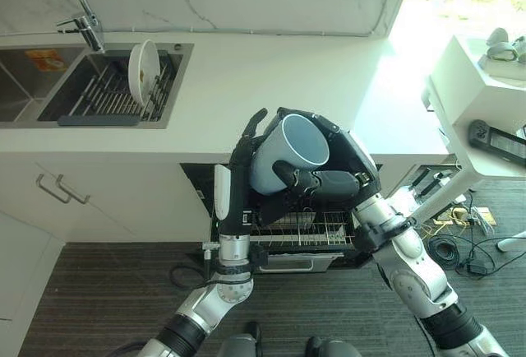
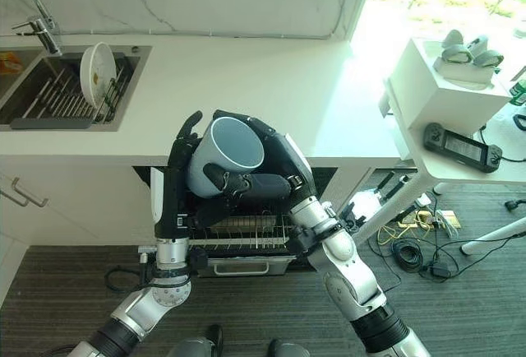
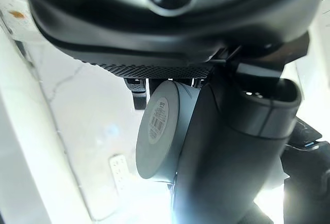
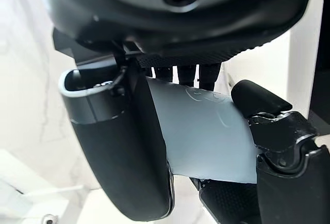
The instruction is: Place the dishes in the dishwasher.
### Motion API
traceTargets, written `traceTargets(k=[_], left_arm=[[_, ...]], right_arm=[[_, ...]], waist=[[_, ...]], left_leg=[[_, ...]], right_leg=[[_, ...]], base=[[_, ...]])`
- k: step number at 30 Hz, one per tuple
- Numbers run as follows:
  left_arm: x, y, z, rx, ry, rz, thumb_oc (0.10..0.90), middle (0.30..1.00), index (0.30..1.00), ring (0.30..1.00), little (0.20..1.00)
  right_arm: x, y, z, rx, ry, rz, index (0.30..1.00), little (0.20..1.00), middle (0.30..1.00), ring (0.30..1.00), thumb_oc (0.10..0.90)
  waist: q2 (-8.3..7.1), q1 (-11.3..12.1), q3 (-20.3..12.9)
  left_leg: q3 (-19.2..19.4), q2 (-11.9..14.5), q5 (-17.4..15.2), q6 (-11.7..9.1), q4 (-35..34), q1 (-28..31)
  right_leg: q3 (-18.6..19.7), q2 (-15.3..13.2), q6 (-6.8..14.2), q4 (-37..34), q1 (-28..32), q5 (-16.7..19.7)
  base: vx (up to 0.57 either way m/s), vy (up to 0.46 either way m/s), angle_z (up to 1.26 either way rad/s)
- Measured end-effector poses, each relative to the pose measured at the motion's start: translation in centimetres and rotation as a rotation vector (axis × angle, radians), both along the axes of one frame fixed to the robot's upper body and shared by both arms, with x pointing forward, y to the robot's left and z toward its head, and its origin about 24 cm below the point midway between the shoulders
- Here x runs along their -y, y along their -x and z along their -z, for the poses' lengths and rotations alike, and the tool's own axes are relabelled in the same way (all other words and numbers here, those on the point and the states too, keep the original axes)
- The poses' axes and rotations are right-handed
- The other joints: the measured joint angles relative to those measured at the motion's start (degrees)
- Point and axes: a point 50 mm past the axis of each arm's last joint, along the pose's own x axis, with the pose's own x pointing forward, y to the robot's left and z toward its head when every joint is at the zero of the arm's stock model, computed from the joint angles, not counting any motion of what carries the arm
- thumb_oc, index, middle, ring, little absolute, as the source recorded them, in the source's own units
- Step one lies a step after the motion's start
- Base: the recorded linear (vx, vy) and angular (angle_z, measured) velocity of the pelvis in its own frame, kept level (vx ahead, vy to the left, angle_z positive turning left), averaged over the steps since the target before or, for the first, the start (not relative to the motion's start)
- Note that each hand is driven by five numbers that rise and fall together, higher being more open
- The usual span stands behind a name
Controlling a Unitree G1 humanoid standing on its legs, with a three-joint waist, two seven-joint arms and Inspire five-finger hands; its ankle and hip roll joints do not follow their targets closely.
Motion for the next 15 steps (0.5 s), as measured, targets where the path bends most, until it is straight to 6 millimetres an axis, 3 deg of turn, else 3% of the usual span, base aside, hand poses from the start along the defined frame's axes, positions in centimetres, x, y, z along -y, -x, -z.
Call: traceTargets(k=[15], left_arm=[[0.3,0.8,-1.0,0.083,-0.049,-0.005,0.800,0.900,0.900,0.900,0.900]], right_arm=[[0.2,1.2,-0.3,0.090,-0.052,0.058,0.300,0.300,0.300,0.300,0.400]], waist=[[0.13,-1.6,0.0]], left_leg=[[0.6,0.1,-0.2,0.3,-0.6,1.0]], right_leg=[[0.7,0.1,-0.3,0.2,0.3,-0.2]], base=[[0.00,0.004,-0.02]])
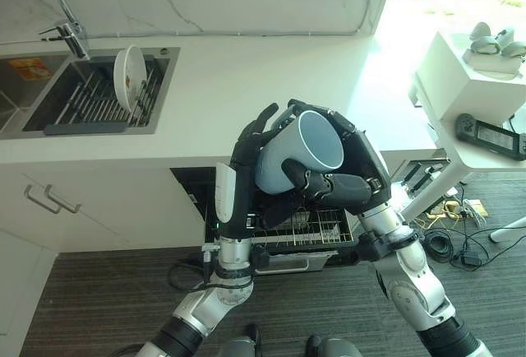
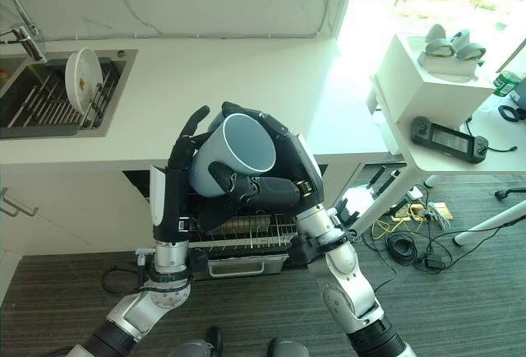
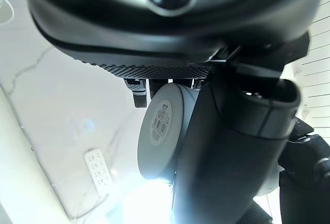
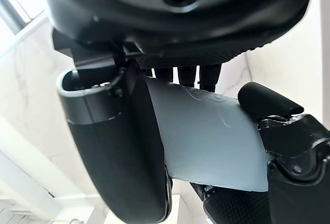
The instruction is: Place the dishes in the dishwasher.
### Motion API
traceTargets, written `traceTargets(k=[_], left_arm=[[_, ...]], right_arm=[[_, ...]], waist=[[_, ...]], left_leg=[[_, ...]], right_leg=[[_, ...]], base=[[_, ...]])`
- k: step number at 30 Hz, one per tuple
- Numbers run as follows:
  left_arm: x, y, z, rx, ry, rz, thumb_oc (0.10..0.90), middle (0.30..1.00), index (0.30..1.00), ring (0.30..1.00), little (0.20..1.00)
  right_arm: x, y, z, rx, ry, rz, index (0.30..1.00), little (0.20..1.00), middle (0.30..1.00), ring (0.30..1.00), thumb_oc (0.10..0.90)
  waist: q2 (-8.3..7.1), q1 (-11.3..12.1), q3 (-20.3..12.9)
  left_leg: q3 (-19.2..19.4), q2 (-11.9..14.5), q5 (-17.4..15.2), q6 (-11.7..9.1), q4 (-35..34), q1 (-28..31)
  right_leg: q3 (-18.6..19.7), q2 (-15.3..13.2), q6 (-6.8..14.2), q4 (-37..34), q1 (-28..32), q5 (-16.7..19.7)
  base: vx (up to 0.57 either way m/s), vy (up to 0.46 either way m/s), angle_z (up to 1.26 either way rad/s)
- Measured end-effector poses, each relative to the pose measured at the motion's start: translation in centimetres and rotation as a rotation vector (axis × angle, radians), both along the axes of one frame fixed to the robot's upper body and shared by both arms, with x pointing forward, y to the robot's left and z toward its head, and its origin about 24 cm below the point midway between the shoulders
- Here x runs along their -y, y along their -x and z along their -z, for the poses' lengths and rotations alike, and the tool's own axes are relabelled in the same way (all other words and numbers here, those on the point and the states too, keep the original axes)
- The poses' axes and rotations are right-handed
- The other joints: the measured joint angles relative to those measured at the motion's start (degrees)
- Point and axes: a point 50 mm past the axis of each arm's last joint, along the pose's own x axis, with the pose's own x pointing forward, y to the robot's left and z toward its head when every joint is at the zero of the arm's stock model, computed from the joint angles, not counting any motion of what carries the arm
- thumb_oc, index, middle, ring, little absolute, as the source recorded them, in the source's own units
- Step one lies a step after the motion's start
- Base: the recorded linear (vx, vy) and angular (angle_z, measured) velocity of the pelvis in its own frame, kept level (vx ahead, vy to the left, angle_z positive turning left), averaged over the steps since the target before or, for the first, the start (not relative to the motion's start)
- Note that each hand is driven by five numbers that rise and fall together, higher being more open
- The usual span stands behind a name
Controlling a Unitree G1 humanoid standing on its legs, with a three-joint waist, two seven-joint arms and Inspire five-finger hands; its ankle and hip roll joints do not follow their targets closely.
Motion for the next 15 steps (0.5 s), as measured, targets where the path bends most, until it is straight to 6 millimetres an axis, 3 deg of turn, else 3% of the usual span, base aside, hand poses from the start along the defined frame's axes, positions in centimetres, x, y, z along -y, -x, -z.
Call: traceTargets(k=[6,15], left_arm=[[0.0,0.8,0.0,0.017,-0.014,-0.015,0.800,0.900,0.900,0.900,0.900],[-1.7,1.0,-0.4,0.070,-0.135,-0.091,0.800,0.900,0.900,0.900,0.900]], right_arm=[[-0.1,1.0,-0.1,0.057,0.042,0.058,0.300,0.300,0.300,0.300,0.400],[-0.1,1.2,-0.3,0.097,0.090,0.075,0.300,0.300,0.300,0.300,0.400]], waist=[[0.21,-0.2,0.0],[0.26,-1.3,0.0]], left_leg=[[0.7,0.1,0.0,0.0,-0.8,0.9],[0.8,0.2,0.0,0.0,-0.9,0.9]], right_leg=[[0.7,0.1,-0.2,0.1,0.1,-0.1],[0.7,0.1,-0.2,0.0,0.1,-0.2]], base=[[0.00,0.018,-0.07],[0.00,0.003,0.00]])
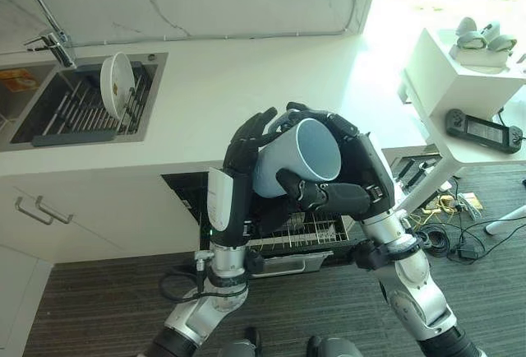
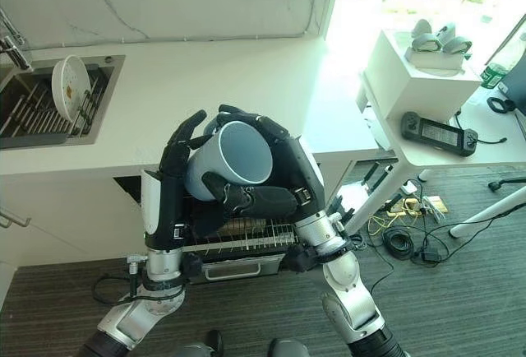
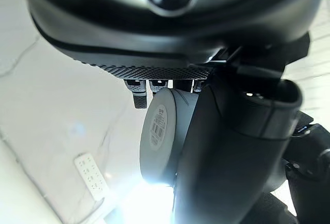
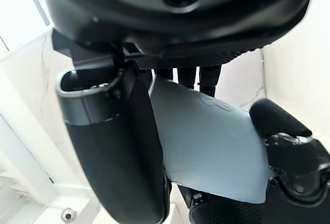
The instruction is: Place the dishes in the dishwasher.
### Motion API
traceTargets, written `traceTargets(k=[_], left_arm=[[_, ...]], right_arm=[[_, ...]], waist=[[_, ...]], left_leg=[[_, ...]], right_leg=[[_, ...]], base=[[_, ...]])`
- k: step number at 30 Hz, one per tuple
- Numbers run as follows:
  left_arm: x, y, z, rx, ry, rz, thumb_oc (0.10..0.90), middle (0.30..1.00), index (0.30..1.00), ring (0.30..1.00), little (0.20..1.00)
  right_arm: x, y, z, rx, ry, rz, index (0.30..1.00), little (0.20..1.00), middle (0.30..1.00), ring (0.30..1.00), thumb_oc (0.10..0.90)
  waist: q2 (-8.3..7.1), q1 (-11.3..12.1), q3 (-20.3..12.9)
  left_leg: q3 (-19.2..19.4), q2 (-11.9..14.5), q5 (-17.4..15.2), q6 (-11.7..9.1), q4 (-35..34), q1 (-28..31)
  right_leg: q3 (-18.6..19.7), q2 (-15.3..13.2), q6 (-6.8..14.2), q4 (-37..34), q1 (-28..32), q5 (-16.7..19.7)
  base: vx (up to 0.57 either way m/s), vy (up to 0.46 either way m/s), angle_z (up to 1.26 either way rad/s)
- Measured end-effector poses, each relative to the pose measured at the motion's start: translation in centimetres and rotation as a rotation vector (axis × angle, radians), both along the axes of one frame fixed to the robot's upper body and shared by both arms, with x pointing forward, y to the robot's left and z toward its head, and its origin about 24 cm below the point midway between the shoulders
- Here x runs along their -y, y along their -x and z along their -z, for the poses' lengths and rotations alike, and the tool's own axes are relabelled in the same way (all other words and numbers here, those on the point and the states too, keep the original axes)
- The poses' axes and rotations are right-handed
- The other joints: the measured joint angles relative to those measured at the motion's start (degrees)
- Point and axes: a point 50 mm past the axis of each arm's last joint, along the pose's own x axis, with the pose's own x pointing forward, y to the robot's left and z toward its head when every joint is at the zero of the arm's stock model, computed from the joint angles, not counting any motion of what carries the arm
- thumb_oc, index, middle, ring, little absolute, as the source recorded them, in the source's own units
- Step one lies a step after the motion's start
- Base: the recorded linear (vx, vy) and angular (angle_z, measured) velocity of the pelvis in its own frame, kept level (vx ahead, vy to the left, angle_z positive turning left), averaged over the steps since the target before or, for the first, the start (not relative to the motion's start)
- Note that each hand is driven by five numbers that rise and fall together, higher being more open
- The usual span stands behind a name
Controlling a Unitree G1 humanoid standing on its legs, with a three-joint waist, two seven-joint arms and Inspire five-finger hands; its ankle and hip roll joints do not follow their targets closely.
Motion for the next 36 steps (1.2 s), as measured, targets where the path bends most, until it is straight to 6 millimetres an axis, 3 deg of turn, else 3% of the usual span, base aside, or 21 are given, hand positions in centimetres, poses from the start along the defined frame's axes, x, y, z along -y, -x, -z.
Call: traceTargets(k=[4,7,9,10,13,19,23,32,36], left_arm=[[-1.4,-0.4,-1.9,-0.012,-0.238,0.059,0.800,0.900,0.900,0.900,0.900],[-2.1,-0.3,-3.0,-0.043,-0.237,0.091,0.800,0.900,0.900,0.900,0.900],[-4.7,-0.7,-4.1,-0.090,-0.097,0.016,0.800,0.900,0.900,0.900,0.900],[-7.3,-1.1,-4.8,-0.108,-0.091,-0.118,0.800,0.900,0.900,0.900,0.900],[-10.2,-0.7,-4.9,-0.144,-0.104,-0.256,0.800,0.900,0.900,0.900,0.900],[-10.6,-0.4,-4.5,-0.190,-0.108,-0.246,0.800,0.900,0.900,0.900,0.900],[-9.7,-0.5,-3.9,-0.234,0.009,-0.180,0.800,0.900,0.900,0.900,0.900],[-9.5,-0.5,-3.6,-0.236,0.025,-0.187,0.800,0.900,0.900,0.900,0.900],[-9.4,-0.4,-3.2,-0.298,0.050,-0.113,0.800,0.900,0.900,0.900,0.900]], right_arm=[[1.6,-0.1,-0.3,0.021,0.017,0.059,0.300,0.300,0.300,0.300,0.400],[3.8,-0.3,-1.0,0.047,-0.004,0.174,0.300,0.300,0.300,0.300,0.400],[8.1,-0.9,-1.7,0.051,-0.073,0.417,0.300,0.300,0.300,0.300,0.400],[11.0,-0.7,-2.0,0.048,-0.118,0.558,0.300,0.300,0.300,0.300,0.400],[13.3,0.1,-2.5,0.064,-0.139,0.661,0.300,0.300,0.300,0.300,0.400],[12.2,-0.2,-1.8,0.031,-0.113,0.591,0.300,0.300,0.300,0.300,0.400],[11.2,-0.4,-1.3,0.012,-0.105,0.545,0.300,0.300,0.300,0.300,0.400],[11.0,-0.5,-1.1,-0.009,-0.091,0.520,0.300,0.300,0.300,0.300,0.400],[10.6,-0.6,-0.3,-0.063,-0.049,0.466,0.300,0.300,0.300,0.300,0.400]], waist=[[0.32,0.0,0.0],[1.21,0.2,0.3],[2.21,0.7,0.1],[2.83,1.4,0.1],[3.87,1.4,0.0],[4.42,1.7,-0.1],[4.49,1.8,-0.2],[4.49,1.7,-0.2],[4.45,1.6,-0.3]], left_leg=[[0.0,0.0,0.0,0.0,0.0,0.0],[0.1,-0.1,0.0,0.0,0.0,-0.2],[0.0,-0.2,-0.1,-0.1,0.0,-0.2],[0.0,-0.2,0.0,-0.2,-0.1,-0.3],[-0.2,-0.1,0.2,-0.8,0.0,-0.4],[-0.5,-0.2,0.2,-0.9,0.2,-0.6],[-0.7,-0.2,0.2,-0.9,0.4,-0.9],[-1.2,-0.2,0.2,-1.0,0.7,-1.1],[-1.2,-0.1,0.2,-1.0,0.8,-1.1]], right_leg=[[0.0,0.0,0.0,0.0,0.0,0.0],[0.1,-0.2,0.0,0.1,0.0,0.0],[0.1,-0.2,0.1,0.1,0.1,0.0],[0.0,-0.1,0.1,0.1,0.1,-0.1],[-0.2,-0.1,0.2,0.1,0.1,-0.2],[-0.4,-0.1,0.2,0.1,0.1,-0.4],[-0.6,-0.1,0.2,0.1,0.0,-0.4],[-0.9,-0.1,0.2,0.2,0.0,-0.4],[-0.9,-0.1,0.2,0.4,0.0,-0.4]], base=[[-0.04,0.038,0.00],[-0.02,0.024,0.00],[0.00,0.000,0.00],[0.00,0.000,0.00],[-0.02,0.007,0.02],[-0.01,0.004,0.02],[0.00,-0.004,0.02],[0.00,-0.003,0.02],[0.00,0.000,0.00]])
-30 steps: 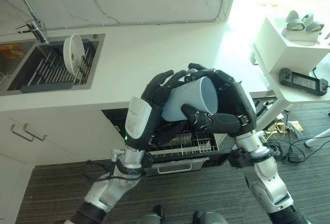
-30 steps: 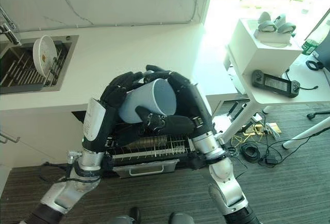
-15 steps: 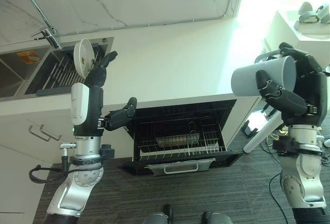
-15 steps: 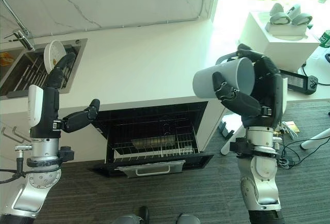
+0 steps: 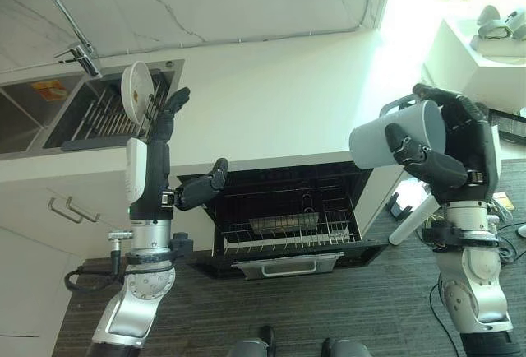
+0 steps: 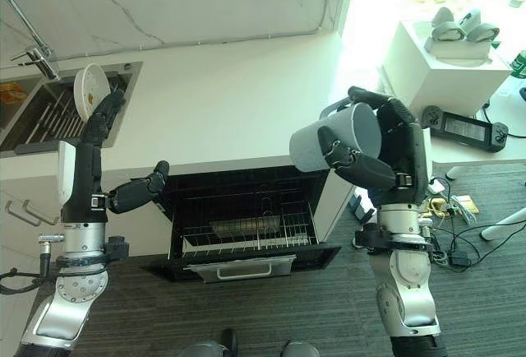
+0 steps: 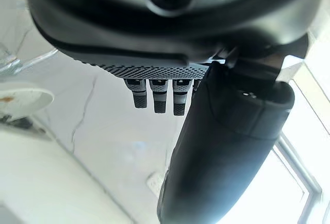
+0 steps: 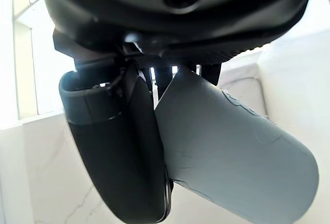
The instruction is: Place the dishes in the dishwasher.
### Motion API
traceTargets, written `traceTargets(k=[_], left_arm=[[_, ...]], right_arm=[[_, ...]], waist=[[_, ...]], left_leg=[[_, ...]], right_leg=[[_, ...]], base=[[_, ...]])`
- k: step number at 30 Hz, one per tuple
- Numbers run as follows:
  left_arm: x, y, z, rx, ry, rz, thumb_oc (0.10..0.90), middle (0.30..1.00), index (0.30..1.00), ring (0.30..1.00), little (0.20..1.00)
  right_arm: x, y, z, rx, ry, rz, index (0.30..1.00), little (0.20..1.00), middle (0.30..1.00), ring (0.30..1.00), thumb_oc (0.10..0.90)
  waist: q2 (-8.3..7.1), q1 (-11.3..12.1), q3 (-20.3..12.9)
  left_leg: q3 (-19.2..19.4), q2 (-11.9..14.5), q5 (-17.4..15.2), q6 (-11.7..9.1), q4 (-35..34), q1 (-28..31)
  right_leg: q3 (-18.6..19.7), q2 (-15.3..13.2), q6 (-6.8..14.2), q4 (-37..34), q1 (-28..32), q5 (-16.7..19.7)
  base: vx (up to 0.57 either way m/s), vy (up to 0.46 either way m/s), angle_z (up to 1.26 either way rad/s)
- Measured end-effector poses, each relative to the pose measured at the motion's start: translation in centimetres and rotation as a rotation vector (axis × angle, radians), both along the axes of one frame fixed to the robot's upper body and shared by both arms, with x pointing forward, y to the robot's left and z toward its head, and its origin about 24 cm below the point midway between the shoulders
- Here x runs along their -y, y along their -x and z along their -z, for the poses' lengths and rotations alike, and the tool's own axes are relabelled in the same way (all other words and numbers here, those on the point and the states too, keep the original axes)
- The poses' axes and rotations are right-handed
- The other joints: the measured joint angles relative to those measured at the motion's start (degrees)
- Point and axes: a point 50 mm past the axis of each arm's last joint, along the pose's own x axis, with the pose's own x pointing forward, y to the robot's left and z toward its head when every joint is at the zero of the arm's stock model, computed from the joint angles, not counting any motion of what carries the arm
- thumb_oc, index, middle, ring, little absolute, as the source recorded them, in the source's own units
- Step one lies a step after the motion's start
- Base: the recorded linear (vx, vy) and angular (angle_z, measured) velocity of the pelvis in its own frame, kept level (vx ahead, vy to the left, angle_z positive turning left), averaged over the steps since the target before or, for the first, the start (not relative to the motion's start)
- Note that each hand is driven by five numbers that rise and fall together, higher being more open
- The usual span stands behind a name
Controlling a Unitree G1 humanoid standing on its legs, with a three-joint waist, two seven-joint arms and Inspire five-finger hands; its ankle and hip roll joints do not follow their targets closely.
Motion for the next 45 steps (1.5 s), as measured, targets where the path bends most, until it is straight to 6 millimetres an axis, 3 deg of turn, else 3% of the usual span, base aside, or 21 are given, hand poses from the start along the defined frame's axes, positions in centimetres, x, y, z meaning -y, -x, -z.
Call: traceTargets(k=[8,13,25,29,33,37,41,45], left_arm=[[-1.0,0.8,2.0,-0.067,0.083,-0.017,0.800,0.900,0.900,0.900,0.900],[-0.9,1.1,2.0,-0.055,0.095,0.003,0.800,0.900,0.900,0.900,0.900],[0.0,1.2,2.6,-0.122,0.111,0.120,0.800,0.900,0.900,0.900,0.900],[0.2,1.2,3.1,-0.149,0.113,0.132,0.800,0.900,0.900,0.900,0.900],[-0.1,1.2,3.4,-0.168,0.115,0.114,0.800,0.900,0.900,0.900,0.900],[-0.3,1.2,3.5,-0.173,0.116,0.107,0.800,0.900,0.900,0.900,0.900],[-1.1,1.3,4.0,-0.172,0.143,0.041,0.800,0.900,0.900,0.900,0.900],[-3.8,2.2,5.0,-0.168,0.231,-0.157,0.800,0.900,0.900,0.900,0.900]], right_arm=[[-0.7,0.1,5.7,-0.270,0.006,-0.086,0.300,0.300,0.300,0.300,0.400],[-1.3,0.8,8.7,-0.400,-0.026,-0.108,0.300,0.300,0.300,0.300,0.400],[-1.1,0.5,12.4,-0.564,-0.052,-0.072,0.300,0.300,0.300,0.300,0.400],[-1.6,0.3,14.2,-0.639,-0.087,-0.042,0.300,0.300,0.300,0.300,0.400],[-0.6,0.7,15.7,-0.705,-0.113,0.048,0.300,0.300,0.300,0.300,0.400],[0.3,0.9,16.1,-0.712,-0.163,0.122,0.300,0.300,0.300,0.300,0.400],[2.2,0.2,16.6,-0.718,-0.184,0.221,0.300,0.300,0.300,0.300,0.400],[3.2,-0.3,16.9,-0.724,-0.218,0.268,0.300,0.300,0.300,0.300,0.400]], waist=[[-1.71,0.2,-1.9],[-1.65,1.5,-2.0],[-1.46,3.1,-2.1],[-1.26,5.1,-2.2],[-1.24,7.7,-2.2],[-1.09,8.7,-2.1],[-1.00,11.0,-2.0],[-0.97,13.1,-0.5]], left_leg=[[-0.2,0.0,0.1,-0.1,-0.3,-0.1],[-0.4,-0.1,0.2,-0.3,-0.5,-0.1],[-1.9,-0.6,0.5,-0.3,-0.6,-0.3],[-2.3,-0.8,0.5,-0.2,-0.7,-0.4],[-3.8,-1.3,0.5,0.2,-0.8,-1.1],[-7.9,-2.4,0.6,0.3,-0.4,-1.2],[-11.6,-3.7,1.6,-0.2,0.2,-1.9],[-13.2,-4.2,1.7,-0.3,0.2,-2.0]], right_leg=[[-0.2,0.0,0.0,0.0,0.0,-0.1],[-0.6,-0.1,0.0,0.0,0.0,-0.2],[-2.2,-0.6,-0.1,0.0,0.6,-0.3],[-2.9,-0.8,0.0,-0.1,1.0,-0.4],[-4.4,-1.2,-0.1,-0.3,1.5,-0.4],[-8.4,-1.5,-0.1,-2.1,4.8,-0.4],[-9.3,-1.4,-0.1,-2.5,6.3,-0.9],[-10.0,-1.1,0.3,-4.1,7.6,-1.4]], base=[[0.00,0.000,0.00],[0.00,0.000,0.02],[0.01,0.000,0.06],[0.04,-0.007,0.10],[0.01,-0.012,0.28],[0.00,-0.009,0.63],[-0.02,-0.042,0.56],[0.01,-0.046,0.26]])
